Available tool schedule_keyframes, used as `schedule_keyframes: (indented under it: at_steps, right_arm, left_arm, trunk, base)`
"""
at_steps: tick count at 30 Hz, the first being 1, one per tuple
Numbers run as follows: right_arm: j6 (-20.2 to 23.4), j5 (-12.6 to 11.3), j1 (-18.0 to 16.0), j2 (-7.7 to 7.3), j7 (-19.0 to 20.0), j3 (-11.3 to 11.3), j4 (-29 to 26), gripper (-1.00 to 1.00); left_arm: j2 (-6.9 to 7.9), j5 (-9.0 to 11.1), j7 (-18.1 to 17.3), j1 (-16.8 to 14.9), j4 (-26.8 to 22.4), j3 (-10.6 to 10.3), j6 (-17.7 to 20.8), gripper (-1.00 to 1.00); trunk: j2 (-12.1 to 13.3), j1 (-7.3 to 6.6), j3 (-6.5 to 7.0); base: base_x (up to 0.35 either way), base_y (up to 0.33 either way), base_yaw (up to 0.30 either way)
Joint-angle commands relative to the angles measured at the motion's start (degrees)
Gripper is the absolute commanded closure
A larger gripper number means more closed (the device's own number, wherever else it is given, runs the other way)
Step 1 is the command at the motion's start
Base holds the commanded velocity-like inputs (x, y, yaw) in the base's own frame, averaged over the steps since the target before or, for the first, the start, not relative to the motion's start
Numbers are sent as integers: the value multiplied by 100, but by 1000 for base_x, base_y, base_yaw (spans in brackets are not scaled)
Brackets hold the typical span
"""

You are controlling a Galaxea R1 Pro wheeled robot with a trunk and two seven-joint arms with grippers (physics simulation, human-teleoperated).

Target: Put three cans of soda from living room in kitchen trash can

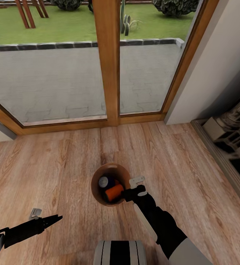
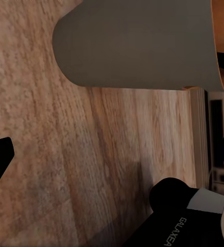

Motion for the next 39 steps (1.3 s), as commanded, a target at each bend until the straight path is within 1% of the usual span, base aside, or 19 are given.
schedule_keyframes:
  at_steps: [1, 9, 39]
  right_arm:
    - [0, 0, 0, 0, 0, 0, 0, -100]
    - [0, 0, 0, 0, 0, -5, 0, -100]
    - [0, 0, 0, 0, 0, 1, 0, -100]
  left_arm:
    - [0, 0, 0, 0, 0, 0, -4, -100]
    - [0, 0, 0, 0, 0, 0, -89, -100]
    - [0, 0, 9, 0, 8, 0, -100, -100]
  trunk:
    - [0, 0, 0]
    - [0, 0, 0]
    - [0, 0, 0]
  base:
    - [0, 0, 0]
    - [0, 0, 0]
    - [0, 0, 0]
